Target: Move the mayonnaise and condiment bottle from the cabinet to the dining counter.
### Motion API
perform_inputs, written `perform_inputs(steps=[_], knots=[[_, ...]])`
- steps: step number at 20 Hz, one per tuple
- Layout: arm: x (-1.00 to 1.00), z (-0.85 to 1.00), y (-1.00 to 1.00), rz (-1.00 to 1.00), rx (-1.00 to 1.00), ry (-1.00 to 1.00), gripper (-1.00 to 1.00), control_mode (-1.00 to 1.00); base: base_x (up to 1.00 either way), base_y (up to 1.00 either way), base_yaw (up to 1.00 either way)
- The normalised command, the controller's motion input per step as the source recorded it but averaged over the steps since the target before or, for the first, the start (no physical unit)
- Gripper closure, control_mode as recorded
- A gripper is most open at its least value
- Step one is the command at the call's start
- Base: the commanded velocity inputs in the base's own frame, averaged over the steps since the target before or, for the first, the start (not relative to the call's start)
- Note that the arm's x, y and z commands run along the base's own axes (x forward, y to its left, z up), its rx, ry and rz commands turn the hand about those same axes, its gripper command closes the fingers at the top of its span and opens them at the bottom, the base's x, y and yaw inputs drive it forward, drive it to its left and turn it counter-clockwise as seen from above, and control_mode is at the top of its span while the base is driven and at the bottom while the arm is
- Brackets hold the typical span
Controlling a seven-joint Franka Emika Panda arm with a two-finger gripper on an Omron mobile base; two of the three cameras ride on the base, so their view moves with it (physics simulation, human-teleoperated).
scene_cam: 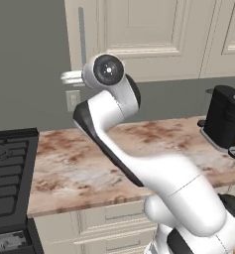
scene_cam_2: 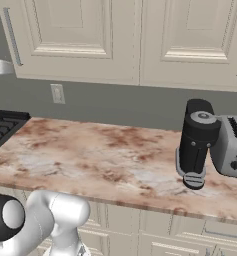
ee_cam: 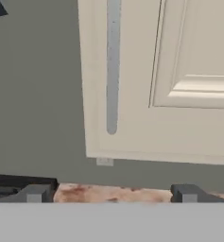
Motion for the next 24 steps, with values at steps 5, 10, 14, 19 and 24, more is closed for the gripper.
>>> perform_inputs(steps=[5, 10, 14, 19, 24], knots=[[0.39, 0.02, 0.06, -0.06, 0.0, -0.01, -1.0, -1.0, 0.0, 0.0, 0.0], [0.65, 0.0, 0.0, -0.01, 0.0, 0.0, -1.0, -1.0, 0.0, 0.0, 0.0], [0.59, 0.0, 0.0, 0.0, 0.0, 0.0, -1.0, -1.0, 0.0, 0.0, 0.0], [0.61, 0.0, 0.0, 0.0, 0.0, -0.01, -1.0, -1.0, 0.0, 0.0, 0.0], [0.61, 0.0, -0.1, 0.0, 0.0, 0.0, -1.0, -1.0, 0.0, 0.0, 0.0]])
